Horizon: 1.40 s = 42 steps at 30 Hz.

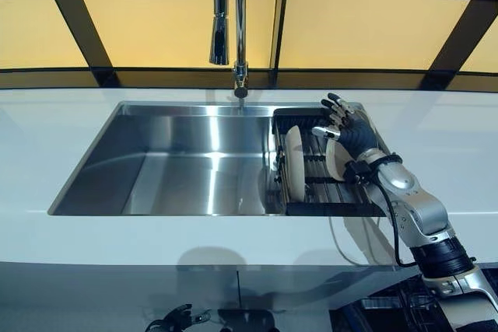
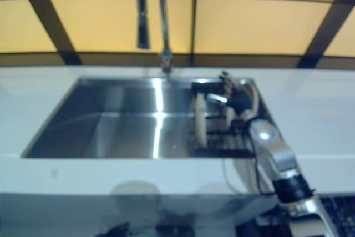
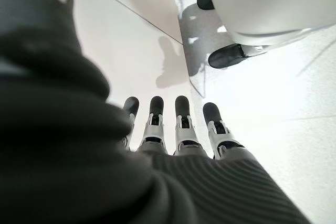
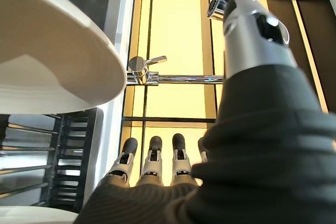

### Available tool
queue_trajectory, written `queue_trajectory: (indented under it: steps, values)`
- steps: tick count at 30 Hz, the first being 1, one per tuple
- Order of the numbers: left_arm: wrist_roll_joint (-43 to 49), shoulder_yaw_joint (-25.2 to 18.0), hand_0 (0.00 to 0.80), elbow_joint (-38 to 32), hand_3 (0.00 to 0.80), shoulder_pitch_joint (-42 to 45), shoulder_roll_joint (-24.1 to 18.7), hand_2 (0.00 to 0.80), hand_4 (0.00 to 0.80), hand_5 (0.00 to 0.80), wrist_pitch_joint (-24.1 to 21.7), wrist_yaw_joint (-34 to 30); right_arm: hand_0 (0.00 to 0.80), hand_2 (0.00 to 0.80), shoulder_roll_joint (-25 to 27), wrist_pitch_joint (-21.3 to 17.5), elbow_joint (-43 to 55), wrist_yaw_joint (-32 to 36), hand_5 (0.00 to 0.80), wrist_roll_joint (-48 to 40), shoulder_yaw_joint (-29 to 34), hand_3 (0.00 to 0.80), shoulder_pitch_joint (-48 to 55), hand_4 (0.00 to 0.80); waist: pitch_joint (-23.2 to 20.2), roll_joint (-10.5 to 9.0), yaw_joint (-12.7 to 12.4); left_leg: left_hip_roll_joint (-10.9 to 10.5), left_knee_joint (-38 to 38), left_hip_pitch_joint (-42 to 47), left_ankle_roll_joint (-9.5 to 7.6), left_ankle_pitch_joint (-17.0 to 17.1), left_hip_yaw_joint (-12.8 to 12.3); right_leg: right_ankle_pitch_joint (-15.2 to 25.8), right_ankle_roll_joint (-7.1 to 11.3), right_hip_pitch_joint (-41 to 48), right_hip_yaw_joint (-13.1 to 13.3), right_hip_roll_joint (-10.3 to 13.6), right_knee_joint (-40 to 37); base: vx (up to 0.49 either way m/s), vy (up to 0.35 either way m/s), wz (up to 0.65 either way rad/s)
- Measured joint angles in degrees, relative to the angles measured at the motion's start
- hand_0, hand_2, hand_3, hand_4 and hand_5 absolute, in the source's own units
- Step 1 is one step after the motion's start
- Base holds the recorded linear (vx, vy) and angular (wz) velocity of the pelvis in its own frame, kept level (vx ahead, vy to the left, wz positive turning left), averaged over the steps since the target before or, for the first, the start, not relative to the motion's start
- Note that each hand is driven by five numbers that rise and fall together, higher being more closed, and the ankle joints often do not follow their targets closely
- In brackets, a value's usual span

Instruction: Take plates into dishwasher

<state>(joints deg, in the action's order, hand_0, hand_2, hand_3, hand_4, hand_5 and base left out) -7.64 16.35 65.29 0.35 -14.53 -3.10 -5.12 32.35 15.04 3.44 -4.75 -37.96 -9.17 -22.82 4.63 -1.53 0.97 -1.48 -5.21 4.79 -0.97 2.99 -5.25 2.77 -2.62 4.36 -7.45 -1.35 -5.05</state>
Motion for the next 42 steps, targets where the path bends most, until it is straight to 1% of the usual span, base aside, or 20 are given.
queue_trajectory:
  steps: [4,8,12,15,18,26,30,36,42]
  values:
    - [0.0,0.03,0.0,-0.06,0.0,0.14,-0.02,0.0,0.0,0.0,0.09,0.05,0.0,0.0,-0.91,1.25,0.06,-0.27,0.0,-1.04,-0.01,0.0,2.2,0.0,-0.53,-0.72,0.0,0.02,-0.02,0.2,-0.37,-0.37,-0.67,0.12,0.15,-0.01,0.57,0.02,-0.01,0.023,0.057,-0.07]
    - [-0.01,0.73,0.0,-0.06,0.0,0.7,-0.31,0.0,0.0,0.0,0.09,0.16,0.0,0.0,-1.17,2.27,0.1,-0.54,0.0,-1.27,-0.01,0.0,4.23,0.0,-1.0,-1.15,0.06,-0.06,-0.03,0.2,-0.48,-0.46,-0.82,0.16,0.22,-0.07,0.75,0.11,-0.02,0.009,0.041,-0.02]
    - [-0.04,0.92,0.0,-0.08,0.0,0.76,-0.36,0.0,0.0,0.0,0.13,0.17,0.0,0.0,-1.18,4.17,0.11,-0.42,0.0,-2.22,-0.07,0.0,5.08,0.0,-1.03,-1.18,0.08,-0.1,-0.02,0.13,-0.52,-0.48,-0.85,0.19,0.26,-0.15,0.79,0.13,-0.02,0.004,0.038,-0.01]
    - [-0.11,0.93,0.0,-0.22,0.0,0.76,-0.36,0.0,0.0,0.0,0.21,0.18,0.0,0.0,-1.17,4.95,0.14,-0.05,0.0,-2.21,-0.08,0.0,5.13,0.0,-1.16,-1.26,0.29,-0.1,-0.01,-0.27,-0.52,-0.46,-0.85,0.23,0.3,-0.51,0.79,0.12,0.0,0.001,0.034,0.0]
    - [-0.15,0.92,0.0,-0.23,0.0,1.11,-0.51,0.0,0.0,0.0,0.21,0.32,0.0,0.0,-1.35,5.68,0.19,0.6,0.0,-2.21,-0.54,0.0,5.13,0.0,-1.31,-1.45,1.2,-0.12,-0.01,-0.35,-0.29,-0.28,-0.82,0.29,0.37,-0.55,0.77,0.13,0.06,-0.004,0.032,0.01]
    - [-0.15,0.97,0.0,-0.51,0.0,1.1,-0.51,0.0,0.0,0.0,0.6,0.59,0.0,0.0,-2.01,7.79,0.2,0.7,0.0,-2.14,-0.79,0.0,5.22,0.0,-1.45,-1.65,1.35,-0.14,-0.03,-0.31,-0.33,-0.26,-0.87,0.31,0.42,-0.55,0.8,0.17,0.01,-0.006,0.025,0.0]
    - [-0.15,1.02,0.0,-0.5,0.0,1.11,-0.5,0.0,0.0,0.0,0.77,0.59,0.0,0.0,-2.04,8.43,0.49,0.77,0.0,-2.17,-1.71,0.0,5.22,0.0,-1.48,-1.7,1.35,-0.15,-0.03,-0.3,-0.6,-0.39,-0.89,0.35,0.48,-0.55,0.81,0.17,0.0,0.0,0.0,0.0]
    - [-0.18,1.66,0.0,-0.7,0.0,0.95,-0.57,0.0,0.0,0.0,1.15,0.65,0.0,0.0,-2.58,10.07,0.67,0.81,0.0,-2.22,-3.83,0.0,5.62,0.0,-1.51,-1.73,1.36,-0.17,-0.03,-0.31,-0.58,-0.37,-0.93,0.36,0.48,-0.57,0.85,0.18,0.03,0.0,0.0,0.0]
    - [-0.49,2.21,0.0,-0.78,0.0,0.89,-0.67,0.0,0.0,0.0,1.36,0.88,0.0,0.0,-3.86,10.33,0.65,0.45,0.0,-2.1,-5.96,0.0,7.19,0.0,-1.5,-1.73,1.34,-0.17,-0.04,-0.31,-0.62,-0.4,-0.98,0.38,0.52,-0.59,0.91,0.19,0.06,0.0,0.0,0.0]
